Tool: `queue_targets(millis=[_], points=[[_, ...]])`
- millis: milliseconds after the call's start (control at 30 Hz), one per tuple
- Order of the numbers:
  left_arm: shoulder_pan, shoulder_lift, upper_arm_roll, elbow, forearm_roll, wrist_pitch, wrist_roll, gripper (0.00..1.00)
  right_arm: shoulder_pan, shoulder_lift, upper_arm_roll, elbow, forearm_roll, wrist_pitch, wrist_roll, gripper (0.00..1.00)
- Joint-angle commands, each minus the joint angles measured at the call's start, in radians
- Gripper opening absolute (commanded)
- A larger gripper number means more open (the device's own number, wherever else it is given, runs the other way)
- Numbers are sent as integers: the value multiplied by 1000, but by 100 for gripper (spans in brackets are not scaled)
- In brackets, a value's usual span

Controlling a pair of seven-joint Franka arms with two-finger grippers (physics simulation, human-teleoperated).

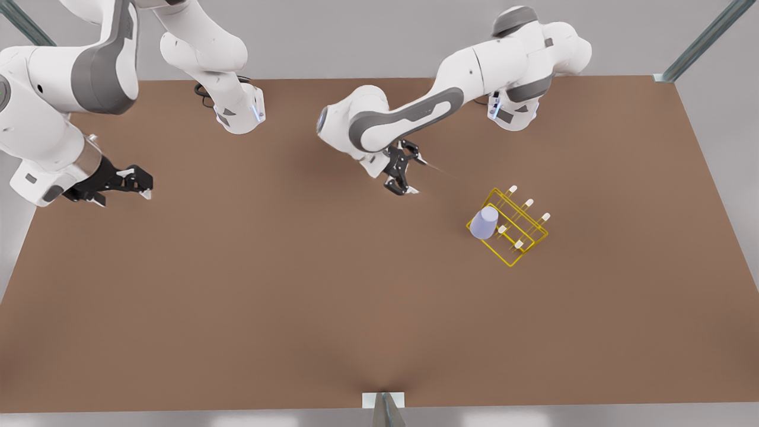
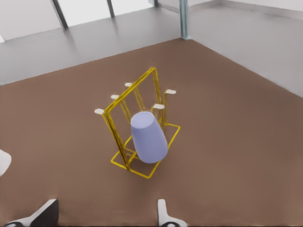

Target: Place the cup on the cup holder

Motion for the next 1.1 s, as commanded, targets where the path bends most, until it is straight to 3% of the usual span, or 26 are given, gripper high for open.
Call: queue_targets(millis=[0, 67, 133, 167, 200, 267, 367, 400, 500, 733, 1067], points=[[190, 0, -186, 34, 57, 61, 306, 100, 11, 3, 2, 0, 3, 7, 6, 100], [388, 0, -312, 36, 58, 104, 388, 100, 14, 8, 4, -13, 5, 19, 15, 100], [442, -23, -335, 33, 52, 115, 423, 100, 13, 11, 7, -20, 6, 33, 21, 100], [447, -252, -81, 27, -195, 254, 645, 100, 11, 11, 7, -25, 6, 33, 22, 100], [346, -537, 376, -81, -607, 463, 918, 100, 4, 8, 7, -25, 6, 30, 22, 100], [347, -609, 556, -122, -759, 470, 1375, 100, 13, 9, 7, -25, 6, 34, 24, 100], [370, -613, 791, -148, -982, 405, 2294, 100, 10, 9, 7, -23, 6, 37, 26, 100], [356, -624, 900, -171, -1044, 413, 2422, 100, 8, 15, 7, -26, 6, 38, 26, 100], [349, -609, 910, -216, -1025, 534, 2408, 100, -1, 25, 7, -23, 5, 42, 26, 100], [336, -497, 900, -138, -997, 522, 2388, 100, 31, 49, 11, -25, 6, 59, 47, 100], [333, -475, 900, -124, -988, 520, 2388, 100, 68, 75, 13, -16, 5, 62, 116, 100]])
